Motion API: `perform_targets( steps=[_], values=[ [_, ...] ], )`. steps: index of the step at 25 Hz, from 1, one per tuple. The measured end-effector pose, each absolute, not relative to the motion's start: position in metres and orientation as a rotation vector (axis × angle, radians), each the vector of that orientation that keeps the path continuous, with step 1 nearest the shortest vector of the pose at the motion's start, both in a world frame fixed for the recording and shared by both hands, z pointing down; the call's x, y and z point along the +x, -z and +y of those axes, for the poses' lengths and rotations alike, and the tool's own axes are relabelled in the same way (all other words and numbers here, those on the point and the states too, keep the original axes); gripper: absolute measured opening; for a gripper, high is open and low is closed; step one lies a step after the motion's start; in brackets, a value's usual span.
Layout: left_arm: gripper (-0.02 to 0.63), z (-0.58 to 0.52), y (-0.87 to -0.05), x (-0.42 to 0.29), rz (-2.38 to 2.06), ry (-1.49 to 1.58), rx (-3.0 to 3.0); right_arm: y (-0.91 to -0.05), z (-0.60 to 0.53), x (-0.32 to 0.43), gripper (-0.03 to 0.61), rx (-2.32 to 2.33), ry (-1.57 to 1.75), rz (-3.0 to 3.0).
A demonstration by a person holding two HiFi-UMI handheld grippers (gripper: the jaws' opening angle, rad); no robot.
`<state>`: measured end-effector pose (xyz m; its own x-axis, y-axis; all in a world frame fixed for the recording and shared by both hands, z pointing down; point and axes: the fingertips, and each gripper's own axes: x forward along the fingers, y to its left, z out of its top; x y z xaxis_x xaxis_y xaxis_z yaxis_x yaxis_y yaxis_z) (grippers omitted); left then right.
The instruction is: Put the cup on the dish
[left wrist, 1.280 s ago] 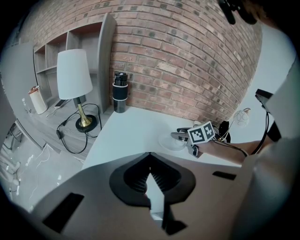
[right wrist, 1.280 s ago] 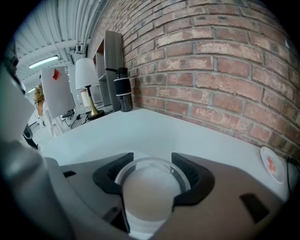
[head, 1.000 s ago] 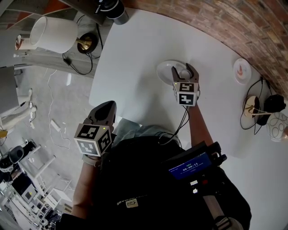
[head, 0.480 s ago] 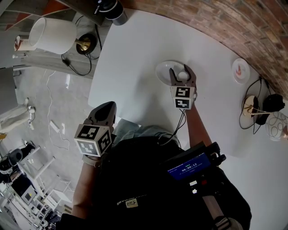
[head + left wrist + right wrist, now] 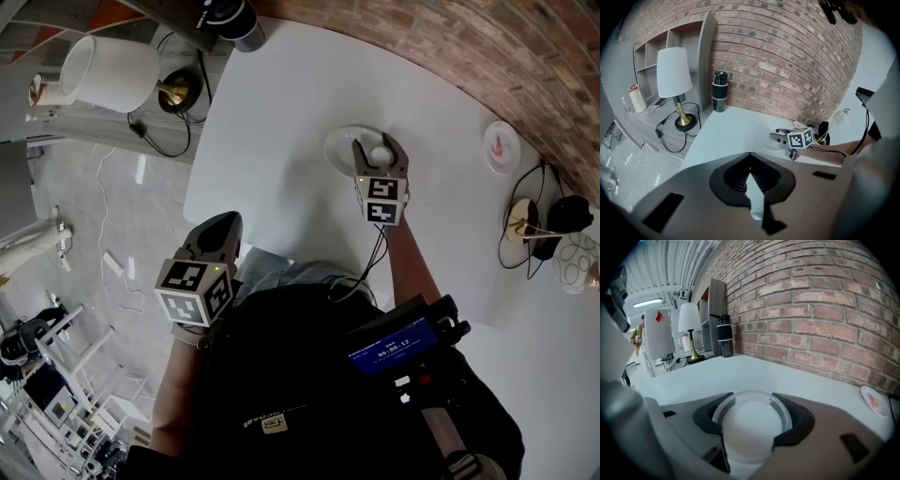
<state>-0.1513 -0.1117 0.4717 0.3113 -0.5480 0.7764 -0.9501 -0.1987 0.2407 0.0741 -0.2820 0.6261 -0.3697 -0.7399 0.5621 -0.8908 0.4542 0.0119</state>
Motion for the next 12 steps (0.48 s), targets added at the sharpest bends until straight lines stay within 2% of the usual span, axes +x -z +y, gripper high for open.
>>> perform_targets(
  steps=[12],
  values=[
    [0.005, -0.1021, -0.4679, -0.1518, -1.345, -0.699, 1.865, -0.6332, -0.2808, 0.0767, 0.256, 1.352, -0.435, -2.202]
  ],
)
